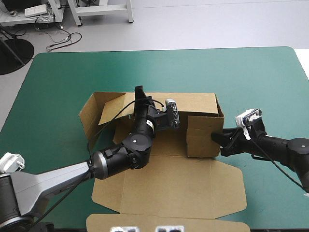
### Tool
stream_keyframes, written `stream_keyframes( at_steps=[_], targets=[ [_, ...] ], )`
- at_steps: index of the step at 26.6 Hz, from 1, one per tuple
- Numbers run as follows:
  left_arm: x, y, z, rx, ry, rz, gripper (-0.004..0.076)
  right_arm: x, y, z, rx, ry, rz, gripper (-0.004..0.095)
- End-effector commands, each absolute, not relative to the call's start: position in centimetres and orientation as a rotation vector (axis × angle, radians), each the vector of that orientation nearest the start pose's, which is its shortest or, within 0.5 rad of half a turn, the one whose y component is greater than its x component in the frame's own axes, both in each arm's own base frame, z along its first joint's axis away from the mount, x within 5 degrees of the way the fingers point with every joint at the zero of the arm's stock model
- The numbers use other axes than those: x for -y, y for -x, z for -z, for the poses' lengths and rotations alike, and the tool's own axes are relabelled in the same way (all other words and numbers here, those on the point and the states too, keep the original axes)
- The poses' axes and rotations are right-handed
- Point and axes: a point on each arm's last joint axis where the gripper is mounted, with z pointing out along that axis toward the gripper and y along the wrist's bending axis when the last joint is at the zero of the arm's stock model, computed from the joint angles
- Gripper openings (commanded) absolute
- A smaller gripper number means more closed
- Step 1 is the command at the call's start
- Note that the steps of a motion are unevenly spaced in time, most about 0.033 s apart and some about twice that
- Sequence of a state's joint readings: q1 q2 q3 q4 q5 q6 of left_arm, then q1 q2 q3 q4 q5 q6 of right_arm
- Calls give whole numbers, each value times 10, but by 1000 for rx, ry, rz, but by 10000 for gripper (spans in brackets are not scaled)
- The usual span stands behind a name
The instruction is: Fold the box
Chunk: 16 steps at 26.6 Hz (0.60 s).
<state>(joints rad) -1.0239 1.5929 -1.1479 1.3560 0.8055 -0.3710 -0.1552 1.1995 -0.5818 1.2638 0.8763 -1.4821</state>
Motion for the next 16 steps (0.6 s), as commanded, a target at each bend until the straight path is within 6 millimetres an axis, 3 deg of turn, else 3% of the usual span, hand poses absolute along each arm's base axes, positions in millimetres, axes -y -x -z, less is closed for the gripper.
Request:
stream_keyframes(
  at_steps=[1, 4, 12, 16],
  targets=[
    [270, -226, -322, -1477, -1325, -559, -10, -31, -220, -252, -2094, 498, -680, 368],
    [273, -225, -325, -1467, -1317, -529, -10, -30, -225, -248, -2101, 480, -678, 340],
    [275, -225, -325, -1446, -1333, -504, -10, -25, -235, -239, -2116, 430, -632, -10],
    [276, -225, -325, -1443, -1335, -508, -9, -25, -234, -240, -2112, 446, -636, 0]
  ],
)
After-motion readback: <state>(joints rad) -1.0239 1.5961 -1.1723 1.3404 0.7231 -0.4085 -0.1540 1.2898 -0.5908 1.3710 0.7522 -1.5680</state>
